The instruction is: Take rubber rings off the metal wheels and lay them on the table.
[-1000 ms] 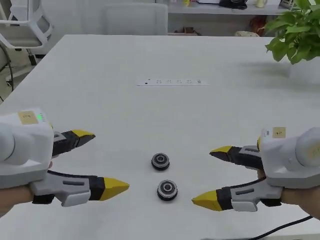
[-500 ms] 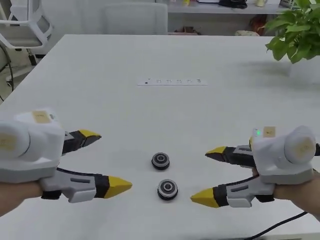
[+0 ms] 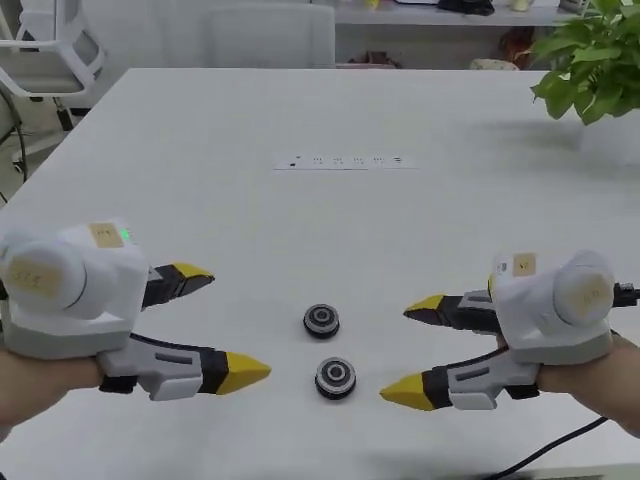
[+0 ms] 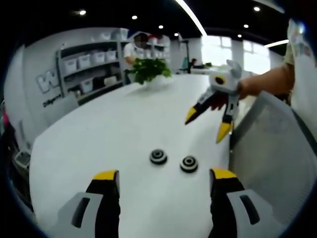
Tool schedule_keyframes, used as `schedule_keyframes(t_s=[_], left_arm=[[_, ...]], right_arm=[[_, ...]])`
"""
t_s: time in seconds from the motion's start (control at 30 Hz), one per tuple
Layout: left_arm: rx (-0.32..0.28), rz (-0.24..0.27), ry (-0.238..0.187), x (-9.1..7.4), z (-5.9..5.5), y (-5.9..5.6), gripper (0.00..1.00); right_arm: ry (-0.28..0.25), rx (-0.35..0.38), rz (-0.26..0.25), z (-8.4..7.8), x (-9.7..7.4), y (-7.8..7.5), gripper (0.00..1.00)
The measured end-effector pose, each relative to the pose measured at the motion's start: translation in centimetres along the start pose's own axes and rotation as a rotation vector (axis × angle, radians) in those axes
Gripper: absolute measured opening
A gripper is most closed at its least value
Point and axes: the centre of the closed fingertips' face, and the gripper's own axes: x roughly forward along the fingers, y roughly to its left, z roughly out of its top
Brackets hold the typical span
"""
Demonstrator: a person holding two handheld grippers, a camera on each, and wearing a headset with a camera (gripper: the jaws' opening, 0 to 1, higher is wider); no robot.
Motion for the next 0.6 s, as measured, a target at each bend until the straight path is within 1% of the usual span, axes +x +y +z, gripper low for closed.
schedule_keyframes(t_s=[0.2, 0.3, 0.43, 0.6], left_arm=[[0.012, -0.019, 0.014, 0.6, -0.3, -0.1, 0.73], [0.028, -0.027, 0.027, 0.9, -0.5, 0.0, 0.73], [0.028, -0.027, 0.025, 1.1, -0.3, 0.3, 0.71], [0.034, -0.039, 0.033, 1.7, -0.5, 0.3, 0.7]], right_arm=[[0.012, -0.012, 0.018, -0.3, 0.6, -0.1, 0.57], [0.016, -0.017, 0.025, -0.3, 0.7, -0.1, 0.55], [0.021, -0.014, 0.033, -0.4, 1.1, -0.3, 0.54], [0.027, -0.016, 0.049, -0.6, 1.5, -0.2, 0.51]])
